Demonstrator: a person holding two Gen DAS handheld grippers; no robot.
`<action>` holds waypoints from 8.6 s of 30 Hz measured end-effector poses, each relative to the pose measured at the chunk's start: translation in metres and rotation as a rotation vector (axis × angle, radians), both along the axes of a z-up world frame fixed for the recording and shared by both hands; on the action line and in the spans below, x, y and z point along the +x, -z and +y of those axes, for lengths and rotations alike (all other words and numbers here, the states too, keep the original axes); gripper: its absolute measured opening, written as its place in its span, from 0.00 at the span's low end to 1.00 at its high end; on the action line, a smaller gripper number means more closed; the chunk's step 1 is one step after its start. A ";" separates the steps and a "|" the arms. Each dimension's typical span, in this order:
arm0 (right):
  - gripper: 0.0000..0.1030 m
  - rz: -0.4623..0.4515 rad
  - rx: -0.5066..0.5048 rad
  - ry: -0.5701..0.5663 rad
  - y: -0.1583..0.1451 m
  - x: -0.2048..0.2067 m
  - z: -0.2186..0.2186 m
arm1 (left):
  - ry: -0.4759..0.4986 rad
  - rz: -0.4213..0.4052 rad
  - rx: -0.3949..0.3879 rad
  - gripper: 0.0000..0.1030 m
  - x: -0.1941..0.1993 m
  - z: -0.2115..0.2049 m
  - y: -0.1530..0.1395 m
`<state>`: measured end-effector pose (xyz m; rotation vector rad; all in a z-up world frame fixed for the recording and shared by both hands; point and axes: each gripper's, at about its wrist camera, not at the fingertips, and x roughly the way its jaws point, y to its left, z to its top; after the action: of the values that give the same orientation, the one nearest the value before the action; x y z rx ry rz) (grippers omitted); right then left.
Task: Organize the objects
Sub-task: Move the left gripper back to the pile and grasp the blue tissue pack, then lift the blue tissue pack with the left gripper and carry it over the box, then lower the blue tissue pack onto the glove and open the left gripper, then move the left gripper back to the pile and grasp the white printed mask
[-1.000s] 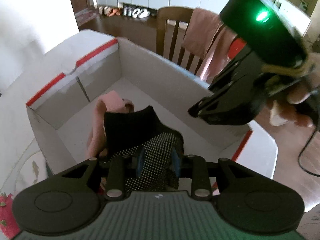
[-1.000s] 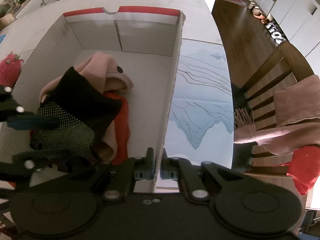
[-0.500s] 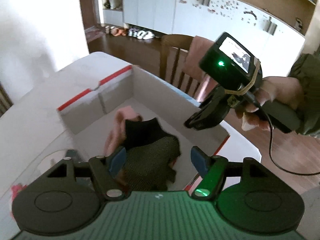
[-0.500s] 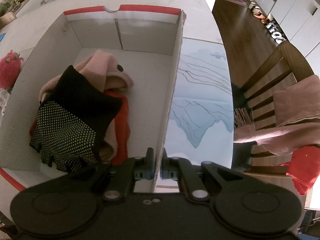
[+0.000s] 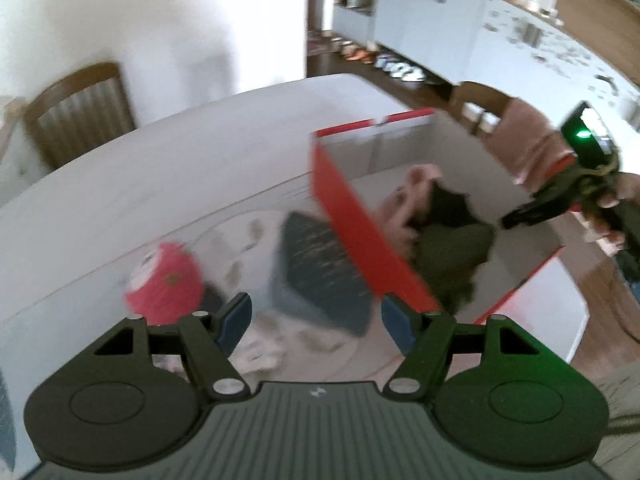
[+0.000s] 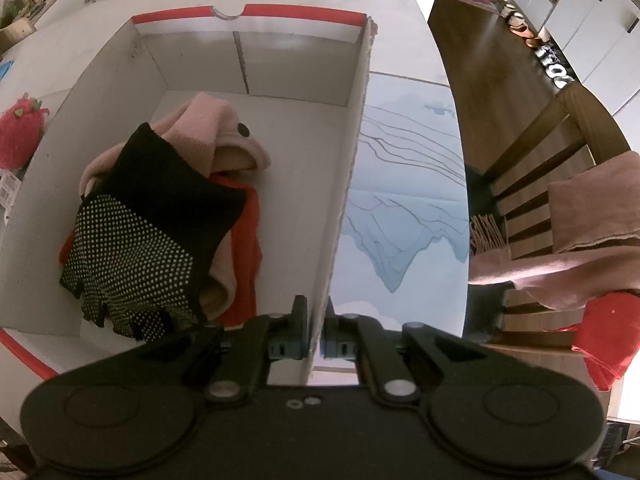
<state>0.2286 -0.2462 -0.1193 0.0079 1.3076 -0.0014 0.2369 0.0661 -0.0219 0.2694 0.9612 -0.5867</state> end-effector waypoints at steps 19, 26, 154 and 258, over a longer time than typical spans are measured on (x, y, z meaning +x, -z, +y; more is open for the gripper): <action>0.05 0.008 -0.005 -0.008 0.002 -0.002 0.001 | -0.472 0.088 0.097 0.93 -0.008 0.161 0.076; 0.05 0.015 -0.012 -0.014 0.003 -0.001 0.001 | -0.489 0.085 0.149 0.93 -0.004 0.195 0.107; 0.07 0.035 -0.021 -0.120 0.009 0.000 0.008 | 0.257 0.006 0.032 0.66 -0.009 -0.182 0.062; 0.07 0.103 -0.054 -0.024 0.024 0.007 0.011 | -0.606 0.280 0.039 0.69 0.113 0.162 0.126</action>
<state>0.2358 -0.2348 -0.1434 -0.0547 1.4099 -0.0164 0.3494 0.2284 -0.1477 -0.0786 1.2556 -0.0462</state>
